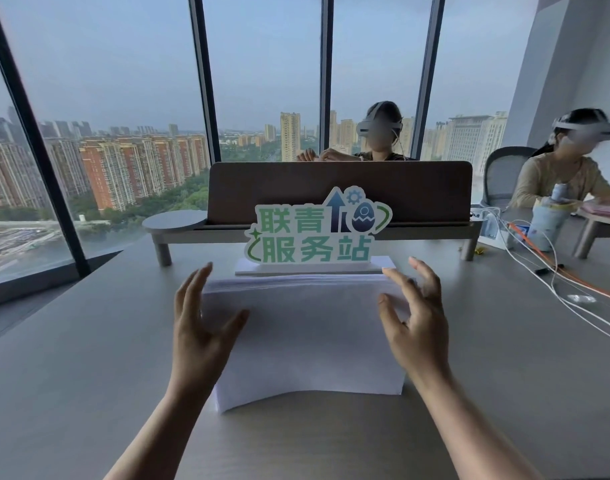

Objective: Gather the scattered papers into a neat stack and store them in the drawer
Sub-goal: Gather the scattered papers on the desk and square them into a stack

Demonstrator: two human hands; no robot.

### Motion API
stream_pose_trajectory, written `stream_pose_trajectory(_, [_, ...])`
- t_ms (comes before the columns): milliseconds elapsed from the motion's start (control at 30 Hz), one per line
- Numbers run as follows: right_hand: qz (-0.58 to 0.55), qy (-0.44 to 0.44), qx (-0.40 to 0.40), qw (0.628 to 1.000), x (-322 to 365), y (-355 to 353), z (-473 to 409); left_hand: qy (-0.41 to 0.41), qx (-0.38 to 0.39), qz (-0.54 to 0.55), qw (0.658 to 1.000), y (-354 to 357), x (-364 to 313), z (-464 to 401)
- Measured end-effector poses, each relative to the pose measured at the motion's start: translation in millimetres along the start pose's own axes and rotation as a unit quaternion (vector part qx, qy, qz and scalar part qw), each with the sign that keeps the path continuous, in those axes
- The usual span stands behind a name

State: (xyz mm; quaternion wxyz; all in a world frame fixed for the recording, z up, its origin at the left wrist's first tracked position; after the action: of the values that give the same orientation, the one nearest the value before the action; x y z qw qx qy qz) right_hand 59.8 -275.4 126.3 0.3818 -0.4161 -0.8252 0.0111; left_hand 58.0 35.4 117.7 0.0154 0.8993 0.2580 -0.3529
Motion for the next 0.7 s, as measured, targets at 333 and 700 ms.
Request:
stream_pose_trajectory(333, [0.008, -0.016, 0.004, 1.000, 9, -2, -2, -0.002, 0.010, -0.017, 1.000, 0, -3, -4])
stream_pose_trajectory(700, [-0.027, -0.034, 0.025, 0.999, 9, -2, -2, 0.031, 0.033, -0.047, 0.998, 1, -11, -7])
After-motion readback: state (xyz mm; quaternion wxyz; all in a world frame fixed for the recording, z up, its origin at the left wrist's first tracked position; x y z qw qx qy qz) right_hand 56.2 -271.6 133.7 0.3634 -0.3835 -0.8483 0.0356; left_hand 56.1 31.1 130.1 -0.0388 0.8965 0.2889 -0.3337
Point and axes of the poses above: each hand's wrist, its own z-axis away from the middle knuckle, its own y-axis out of the palm, x = y × z, the point moved 4 cm from there along -z, towards the middle knuckle, and after that the axes turned 6 degrees about y, right-handed, at the moved point
